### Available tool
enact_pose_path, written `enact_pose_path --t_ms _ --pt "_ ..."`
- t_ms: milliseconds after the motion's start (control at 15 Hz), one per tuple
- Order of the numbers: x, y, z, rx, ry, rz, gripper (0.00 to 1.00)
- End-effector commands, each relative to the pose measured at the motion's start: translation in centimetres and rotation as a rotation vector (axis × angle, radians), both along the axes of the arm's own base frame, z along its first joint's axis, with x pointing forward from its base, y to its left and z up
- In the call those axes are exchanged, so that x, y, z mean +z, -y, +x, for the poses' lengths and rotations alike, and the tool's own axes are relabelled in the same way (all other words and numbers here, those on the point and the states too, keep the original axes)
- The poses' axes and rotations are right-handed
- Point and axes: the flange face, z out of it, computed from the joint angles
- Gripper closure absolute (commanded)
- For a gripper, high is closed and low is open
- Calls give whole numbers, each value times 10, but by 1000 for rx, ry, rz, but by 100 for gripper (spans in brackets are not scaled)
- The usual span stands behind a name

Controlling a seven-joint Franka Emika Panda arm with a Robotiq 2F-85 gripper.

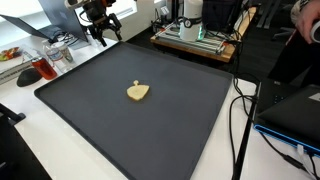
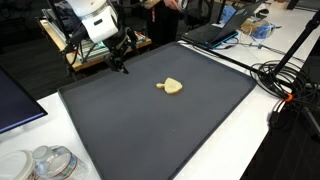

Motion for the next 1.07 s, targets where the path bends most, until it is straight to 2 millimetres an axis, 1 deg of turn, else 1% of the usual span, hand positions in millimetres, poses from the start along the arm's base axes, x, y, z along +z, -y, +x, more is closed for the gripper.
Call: enact_pose_path --t_ms 0,67,200,533,867,1000 --pt "-14 7 40 6 -82 12 0" --pt "-17 5 48 -5 -104 5 0" --pt "-20 -6 66 -35 -150 -9 0" --pt "-30 -43 104 -80 -248 -95 0" --pt "-42 -61 130 -142 -337 -215 0" --pt "-44 -75 141 -150 -371 -254 0"
